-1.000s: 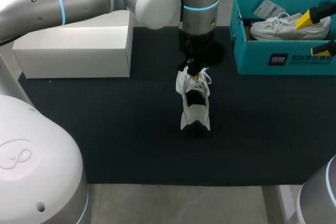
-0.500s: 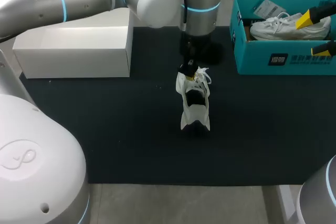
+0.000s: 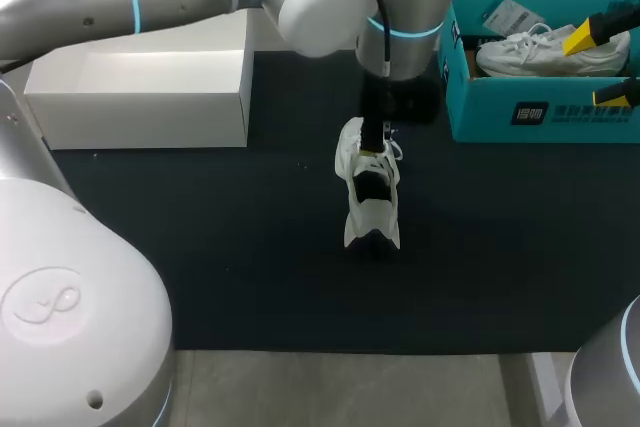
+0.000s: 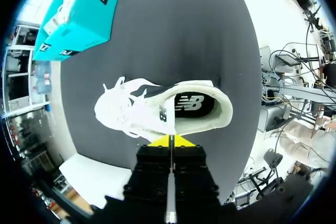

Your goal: Take the shoe out of the shoebox, open the shoe tongue, remove and reinsert the insole, then place the shoe into the shoebox

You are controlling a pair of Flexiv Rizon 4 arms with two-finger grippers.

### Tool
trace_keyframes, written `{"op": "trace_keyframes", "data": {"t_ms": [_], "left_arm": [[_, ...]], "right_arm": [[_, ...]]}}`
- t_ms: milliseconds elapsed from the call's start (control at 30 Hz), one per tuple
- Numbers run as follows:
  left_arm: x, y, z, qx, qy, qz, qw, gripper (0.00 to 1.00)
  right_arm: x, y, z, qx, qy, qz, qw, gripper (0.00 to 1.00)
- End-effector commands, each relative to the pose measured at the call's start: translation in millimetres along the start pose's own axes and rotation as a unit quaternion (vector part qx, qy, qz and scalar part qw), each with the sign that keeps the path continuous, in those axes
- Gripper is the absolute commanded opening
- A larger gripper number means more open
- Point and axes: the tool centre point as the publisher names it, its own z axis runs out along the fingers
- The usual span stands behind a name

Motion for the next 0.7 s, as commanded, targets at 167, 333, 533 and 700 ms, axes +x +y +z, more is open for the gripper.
{"op": "trace_keyframes", "data": {"t_ms": [167,333,533,700], "left_arm": [[23.3,7.0,3.5,0.166,0.067,0.002,0.984,0.00],[45.3,3.9,-2.6,0.152,0.060,0.017,0.986,0.00],[76.1,-2.6,-9.0,0.122,0.012,0.040,0.992,0.75],[91.0,-9.0,-0.7,0.107,0.009,0.062,0.992,1.00]], "right_arm": [[0.0,1.3,1.3,0.001,-0.001,0.000,1.000,1.00],[0.0,1.3,1.3,0.001,-0.001,0.000,1.000,1.00],[0.0,1.3,1.3,0.001,-0.001,0.000,1.000,1.00],[0.0,1.3,1.3,0.001,-0.001,0.000,1.000,1.00]]}}
